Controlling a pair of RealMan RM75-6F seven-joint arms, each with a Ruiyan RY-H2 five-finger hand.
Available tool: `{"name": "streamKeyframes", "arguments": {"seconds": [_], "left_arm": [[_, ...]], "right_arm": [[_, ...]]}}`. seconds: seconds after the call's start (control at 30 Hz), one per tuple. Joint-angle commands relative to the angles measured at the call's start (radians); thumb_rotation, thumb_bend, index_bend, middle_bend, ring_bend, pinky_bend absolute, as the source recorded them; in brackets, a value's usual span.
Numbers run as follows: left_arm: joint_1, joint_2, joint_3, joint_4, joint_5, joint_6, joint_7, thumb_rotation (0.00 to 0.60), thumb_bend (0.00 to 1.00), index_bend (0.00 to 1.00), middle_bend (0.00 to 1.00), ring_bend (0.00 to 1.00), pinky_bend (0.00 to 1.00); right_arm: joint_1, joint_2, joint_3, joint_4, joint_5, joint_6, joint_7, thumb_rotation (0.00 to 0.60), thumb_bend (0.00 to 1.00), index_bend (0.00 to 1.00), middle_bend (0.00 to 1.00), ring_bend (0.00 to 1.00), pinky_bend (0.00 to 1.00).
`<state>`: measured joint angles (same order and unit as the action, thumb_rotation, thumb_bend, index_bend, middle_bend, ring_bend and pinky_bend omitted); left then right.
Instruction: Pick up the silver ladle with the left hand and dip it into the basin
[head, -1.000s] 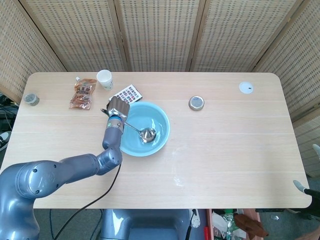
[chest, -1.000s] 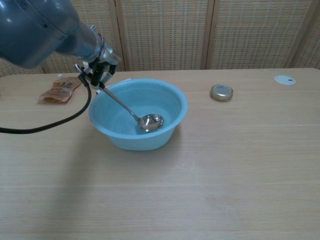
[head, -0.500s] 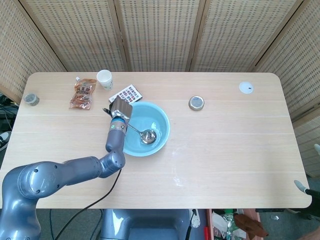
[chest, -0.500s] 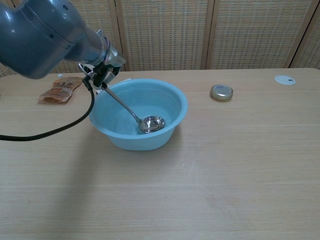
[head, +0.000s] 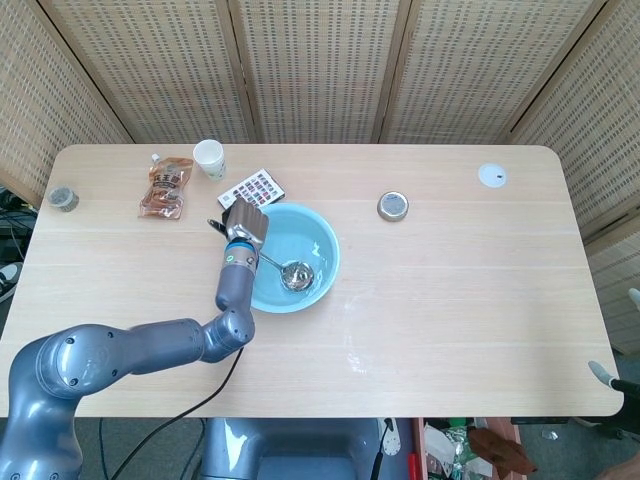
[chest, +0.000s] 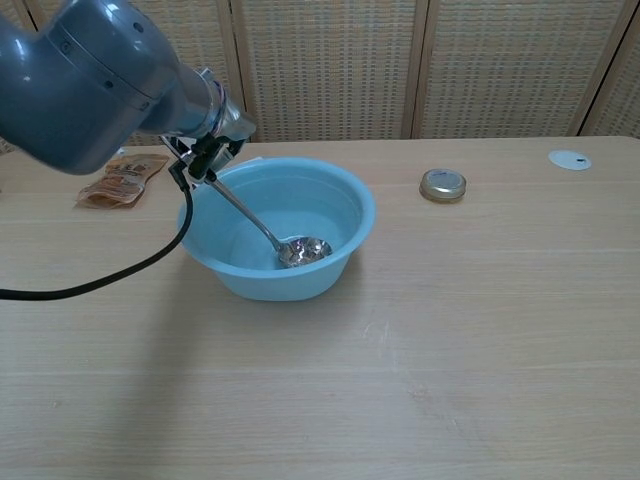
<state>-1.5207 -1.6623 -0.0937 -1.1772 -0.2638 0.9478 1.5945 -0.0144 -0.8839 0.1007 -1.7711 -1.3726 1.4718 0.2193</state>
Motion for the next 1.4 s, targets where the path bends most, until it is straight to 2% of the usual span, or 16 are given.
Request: {"name": "streamKeyframes", "arguments": {"seconds": [0.03, 0.33, 0.77, 0.97, 1.23, 1.4], "left_arm": [[0.011, 0.011, -0.017, -0.006, 0.008, -0.003, -0.008, 0.600, 0.81, 1.00, 1.00, 0.99, 1.00], [0.080, 0.114, -0.083, -0.079, 0.127, -0.071, -0.166, 0.600, 0.81, 1.00, 1.00, 0.99, 1.00], [0.115, 0.229, -0.098, -0.168, 0.178, -0.133, -0.308, 0.600, 0.81, 1.00, 1.00, 0.99, 1.00], [0.101, 0.270, -0.084, -0.206, 0.141, -0.144, -0.330, 0.600, 0.81, 1.00, 1.00, 0.99, 1.00], [0.048, 0.337, -0.068, -0.276, -0.025, -0.151, -0.303, 0.600, 0.81, 1.00, 1.00, 0.99, 1.00], [0.027, 0.374, -0.060, -0.303, -0.072, -0.150, -0.294, 0.600, 0.81, 1.00, 1.00, 0.99, 1.00]], "right_arm": [[0.000, 0.000, 0.000, 0.000, 0.001, -0.001, 0.002, 0.600, 0.00, 0.00, 0.00, 0.00, 0.00], [0.003, -0.002, -0.001, 0.000, -0.001, -0.006, -0.004, 0.600, 0.00, 0.00, 0.00, 0.00, 0.00], [0.007, -0.009, -0.004, -0.010, 0.000, -0.010, -0.034, 0.600, 0.00, 0.00, 0.00, 0.00, 0.00], [0.006, -0.010, -0.004, -0.012, 0.000, -0.006, -0.039, 0.600, 0.00, 0.00, 0.00, 0.00, 0.00], [0.006, -0.010, -0.004, -0.013, -0.002, -0.005, -0.040, 0.600, 0.00, 0.00, 0.00, 0.00, 0.00], [0.006, -0.010, -0.005, -0.016, -0.002, -0.006, -0.044, 0.600, 0.00, 0.00, 0.00, 0.00, 0.00]]}}
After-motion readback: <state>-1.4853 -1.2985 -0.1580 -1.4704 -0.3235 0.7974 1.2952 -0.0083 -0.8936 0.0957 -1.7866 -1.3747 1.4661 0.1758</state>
